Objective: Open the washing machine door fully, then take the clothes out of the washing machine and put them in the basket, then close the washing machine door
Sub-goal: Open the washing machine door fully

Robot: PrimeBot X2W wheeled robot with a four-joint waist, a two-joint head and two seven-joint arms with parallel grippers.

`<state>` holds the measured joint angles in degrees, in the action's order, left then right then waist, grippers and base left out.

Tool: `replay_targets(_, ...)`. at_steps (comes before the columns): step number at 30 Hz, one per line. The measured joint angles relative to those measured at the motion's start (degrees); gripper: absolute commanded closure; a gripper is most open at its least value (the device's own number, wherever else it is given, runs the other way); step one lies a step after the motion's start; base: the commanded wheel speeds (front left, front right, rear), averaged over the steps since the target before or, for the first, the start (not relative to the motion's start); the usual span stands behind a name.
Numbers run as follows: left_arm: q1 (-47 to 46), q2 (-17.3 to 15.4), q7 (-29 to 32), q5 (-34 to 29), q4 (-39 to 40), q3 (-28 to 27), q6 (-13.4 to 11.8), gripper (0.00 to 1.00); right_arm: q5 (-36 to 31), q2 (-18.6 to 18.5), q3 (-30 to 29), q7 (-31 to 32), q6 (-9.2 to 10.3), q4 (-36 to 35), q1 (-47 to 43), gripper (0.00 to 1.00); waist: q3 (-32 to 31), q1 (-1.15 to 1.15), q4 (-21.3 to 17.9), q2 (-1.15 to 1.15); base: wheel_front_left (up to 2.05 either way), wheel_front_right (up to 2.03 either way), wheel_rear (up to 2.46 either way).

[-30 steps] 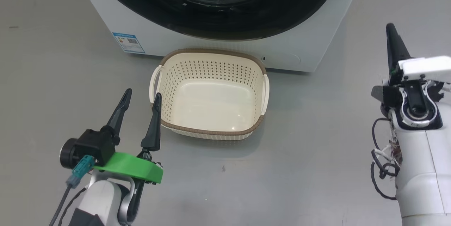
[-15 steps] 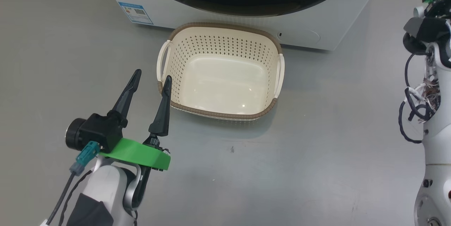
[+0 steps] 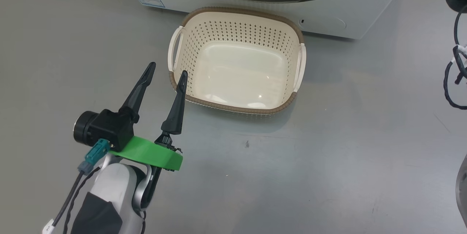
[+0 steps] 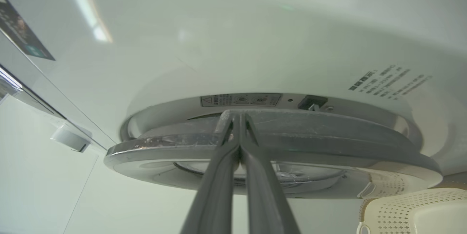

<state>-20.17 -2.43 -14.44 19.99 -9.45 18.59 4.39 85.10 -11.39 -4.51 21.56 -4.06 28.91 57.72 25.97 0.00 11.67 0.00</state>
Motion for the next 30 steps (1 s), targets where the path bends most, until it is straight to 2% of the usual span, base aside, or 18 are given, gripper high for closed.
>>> replay_targets(7,-0.77,0.13,0.0,0.0,-0.38,0.47,0.22,0.0,-1.26,-1.6,2.33,3.2,2.27,3.16,4.1,1.0,1.01,0.0,0.88,0.0,0.0,0.0,0.0)
replay_targets(17,-1.62,0.34,0.0,0.0,-0.76,1.47,0.55,0.0,-2.96,-3.08,3.83,5.06,3.82,6.65,8.25,1.0,1.85,0.0,1.97,0.0,0.0,0.0,0.0)
replay_targets(23,-1.9,0.45,0.0,0.0,-0.77,1.77,0.73,0.0,-3.42,-3.59,4.39,5.91,5.76,8.66,10.51,1.0,2.42,0.0,2.54,0.0,0.0,0.0,0.0)
replay_targets(30,-2.52,0.52,0.0,0.0,-0.8,1.91,0.78,0.0,-3.54,-3.91,4.52,6.46,6.31,11.22,12.34,1.0,2.9,0.0,2.96,0.0,0.0,0.0,0.0)
